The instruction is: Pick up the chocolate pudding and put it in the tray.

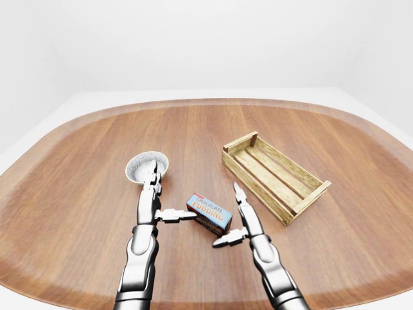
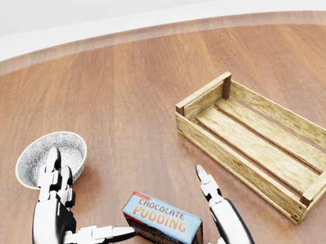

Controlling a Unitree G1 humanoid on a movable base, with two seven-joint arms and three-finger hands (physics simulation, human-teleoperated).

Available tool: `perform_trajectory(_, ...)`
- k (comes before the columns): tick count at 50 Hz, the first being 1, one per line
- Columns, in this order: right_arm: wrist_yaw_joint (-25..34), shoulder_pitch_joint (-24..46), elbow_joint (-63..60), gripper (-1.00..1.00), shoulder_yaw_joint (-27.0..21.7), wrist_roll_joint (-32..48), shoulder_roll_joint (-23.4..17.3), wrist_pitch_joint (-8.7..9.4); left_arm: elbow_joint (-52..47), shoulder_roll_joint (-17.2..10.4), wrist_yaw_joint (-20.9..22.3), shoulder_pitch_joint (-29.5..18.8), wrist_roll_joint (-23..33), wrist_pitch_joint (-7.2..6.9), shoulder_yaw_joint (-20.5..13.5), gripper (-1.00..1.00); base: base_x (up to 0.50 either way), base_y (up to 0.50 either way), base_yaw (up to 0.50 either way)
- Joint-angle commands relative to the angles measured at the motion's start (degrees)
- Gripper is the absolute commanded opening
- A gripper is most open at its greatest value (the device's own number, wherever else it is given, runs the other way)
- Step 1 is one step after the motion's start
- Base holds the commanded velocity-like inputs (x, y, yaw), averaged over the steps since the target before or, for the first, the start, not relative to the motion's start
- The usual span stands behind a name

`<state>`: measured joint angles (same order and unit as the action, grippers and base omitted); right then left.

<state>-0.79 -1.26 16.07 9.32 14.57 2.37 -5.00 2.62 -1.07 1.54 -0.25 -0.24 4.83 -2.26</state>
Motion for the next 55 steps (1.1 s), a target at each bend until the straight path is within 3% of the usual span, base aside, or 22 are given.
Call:
perform_trajectory(1,-0.5,1.1,3.0,1.0,-0.5,0.6,0.1,0.0,0.0,0.0,0.2,-0.1,0.1,-0.52,0.1,1.0,0.0,0.0,0.0)
perform_trajectory(11,-1.2,2.2,6.7,1.0,-1.1,1.3,0.2,0.0,-0.1,0.0,0.2,0.1,0.2,-0.4,0.2,1.0,0.0,0.0,0.0)
perform_trajectory(32,-1.5,3.5,9.4,1.0,-1.8,2.0,0.2,0.0,-1.1,0.0,0.1,0.1,0.0,-1.54,0.2,1.0,0.0,0.0,0.0)
perform_trajectory(38,-1.9,4.0,11.4,1.0,-2.0,2.2,0.2,0.0,-0.3,0.0,0.2,0.0,0.0,-0.82,0.1,1.0,0.0,0.0,0.0)
perform_trajectory(55,-2.0,4.8,14.5,1.0,-2.3,2.4,0.3,0.0,-0.6,0.0,0.2,0.1,0.0,-0.92,0.2,1.0,0.0,0.0,0.0)
